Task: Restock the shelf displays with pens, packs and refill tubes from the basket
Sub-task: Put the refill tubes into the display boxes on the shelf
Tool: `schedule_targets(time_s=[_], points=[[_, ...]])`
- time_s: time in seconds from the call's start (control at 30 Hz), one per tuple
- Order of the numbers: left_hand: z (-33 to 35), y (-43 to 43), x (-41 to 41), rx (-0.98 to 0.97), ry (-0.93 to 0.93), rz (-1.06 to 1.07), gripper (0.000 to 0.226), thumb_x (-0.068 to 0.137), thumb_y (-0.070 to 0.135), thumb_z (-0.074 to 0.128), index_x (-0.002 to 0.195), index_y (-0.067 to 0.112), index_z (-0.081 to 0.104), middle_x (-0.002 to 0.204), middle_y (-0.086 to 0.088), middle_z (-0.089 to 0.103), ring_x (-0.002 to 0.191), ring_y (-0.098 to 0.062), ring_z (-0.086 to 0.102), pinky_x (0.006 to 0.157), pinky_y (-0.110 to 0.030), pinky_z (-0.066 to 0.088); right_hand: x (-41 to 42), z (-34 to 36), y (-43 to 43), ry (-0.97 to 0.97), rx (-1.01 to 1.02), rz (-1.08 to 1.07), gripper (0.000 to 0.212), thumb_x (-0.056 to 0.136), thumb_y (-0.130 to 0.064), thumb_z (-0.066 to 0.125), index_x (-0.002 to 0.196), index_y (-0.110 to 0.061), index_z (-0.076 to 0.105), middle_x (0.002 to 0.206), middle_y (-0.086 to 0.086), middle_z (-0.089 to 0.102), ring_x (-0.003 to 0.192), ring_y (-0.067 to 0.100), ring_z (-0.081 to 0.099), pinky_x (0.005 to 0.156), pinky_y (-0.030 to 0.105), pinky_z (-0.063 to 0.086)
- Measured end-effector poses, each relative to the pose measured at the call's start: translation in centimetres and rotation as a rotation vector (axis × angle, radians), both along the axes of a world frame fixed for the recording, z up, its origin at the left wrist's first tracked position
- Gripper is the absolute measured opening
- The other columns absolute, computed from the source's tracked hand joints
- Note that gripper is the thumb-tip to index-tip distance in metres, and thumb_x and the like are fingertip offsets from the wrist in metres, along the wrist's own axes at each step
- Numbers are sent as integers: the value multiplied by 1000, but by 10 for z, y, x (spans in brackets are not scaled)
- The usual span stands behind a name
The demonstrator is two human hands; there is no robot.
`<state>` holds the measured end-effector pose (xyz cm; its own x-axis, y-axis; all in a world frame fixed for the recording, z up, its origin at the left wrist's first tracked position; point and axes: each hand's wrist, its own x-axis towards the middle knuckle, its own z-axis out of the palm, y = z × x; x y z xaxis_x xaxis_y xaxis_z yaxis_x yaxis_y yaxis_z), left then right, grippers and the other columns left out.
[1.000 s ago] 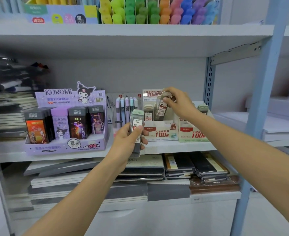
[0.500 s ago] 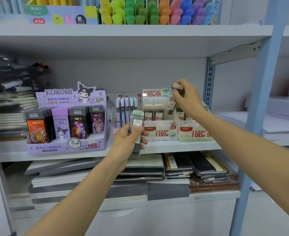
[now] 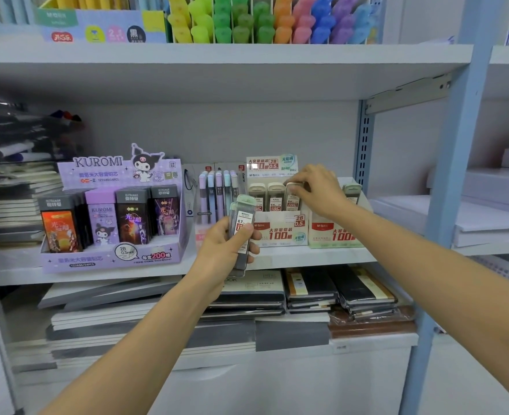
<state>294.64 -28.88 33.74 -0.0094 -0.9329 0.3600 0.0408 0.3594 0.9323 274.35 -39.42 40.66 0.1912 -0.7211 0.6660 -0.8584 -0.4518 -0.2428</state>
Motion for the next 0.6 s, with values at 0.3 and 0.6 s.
schedule_targets(time_s=[0.3,0.6], points=[[2,5,-10,-7,3,-85,31,90,17,67,118,18,53,97,-7,75,71,-14,67,63,-27,55,5,-2,64,-256,118,530,30,94,-34,56,123,-26,60,109,-12,65,92,1,61,76,20,53],[6,9,-50,-39,-131,-82,50,82,21,75,123,19,46,104,-3,73,93,-19,70,75,-29,58,-34,-18,90,-325,347,676,19,94,-21,60,107,-8,64,100,5,68,87,14,63,76,25,52]])
